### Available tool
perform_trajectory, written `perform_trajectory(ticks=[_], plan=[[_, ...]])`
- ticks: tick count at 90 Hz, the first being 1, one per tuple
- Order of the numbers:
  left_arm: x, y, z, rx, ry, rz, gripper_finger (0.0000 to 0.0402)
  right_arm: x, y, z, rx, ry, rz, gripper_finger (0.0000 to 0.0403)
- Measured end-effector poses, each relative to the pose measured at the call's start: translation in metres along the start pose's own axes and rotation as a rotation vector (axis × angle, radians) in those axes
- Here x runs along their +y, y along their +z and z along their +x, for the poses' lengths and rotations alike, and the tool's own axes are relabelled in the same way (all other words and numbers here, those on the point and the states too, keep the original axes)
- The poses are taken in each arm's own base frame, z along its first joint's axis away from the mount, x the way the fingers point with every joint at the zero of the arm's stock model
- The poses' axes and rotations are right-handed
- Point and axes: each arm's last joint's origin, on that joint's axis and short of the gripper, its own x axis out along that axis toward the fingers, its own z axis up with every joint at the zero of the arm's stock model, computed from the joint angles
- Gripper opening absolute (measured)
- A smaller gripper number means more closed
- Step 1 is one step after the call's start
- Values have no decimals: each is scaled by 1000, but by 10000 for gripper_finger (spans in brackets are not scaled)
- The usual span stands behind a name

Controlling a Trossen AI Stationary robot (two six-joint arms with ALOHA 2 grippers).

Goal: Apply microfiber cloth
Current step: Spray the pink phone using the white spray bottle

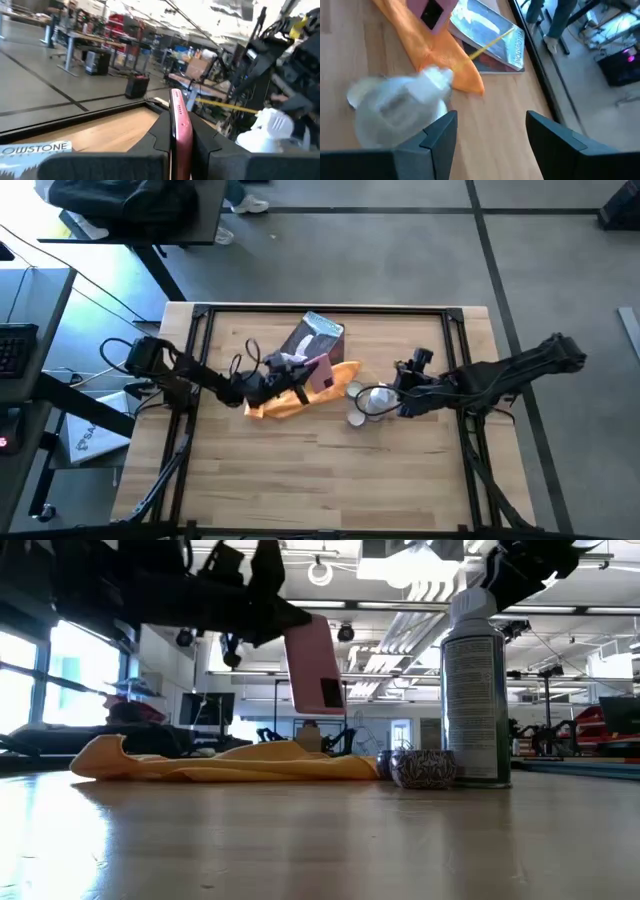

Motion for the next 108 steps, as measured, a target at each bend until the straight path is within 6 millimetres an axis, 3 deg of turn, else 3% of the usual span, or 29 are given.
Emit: perform_trajectory(ticks=[20,41,60,71,86,108], plan=[[23,16,27,-32,-29,26,7,-34,-14,-19,-29,48,-47,204],[45,36,68,46,-67,120,7,-54,-5,-30,-229,101,2,204],[54,51,97,62,-162,126,7,-65,8,-18,-333,265,-36,195],[57,52,105,64,-184,135,7,-70,14,-6,-327,348,-24,164],[63,49,117,69,-175,139,7,-80,34,-4,-308,418,-53,94],[63,42,141,26,-216,135,7,-73,42,23,-132,549,-187,5]])
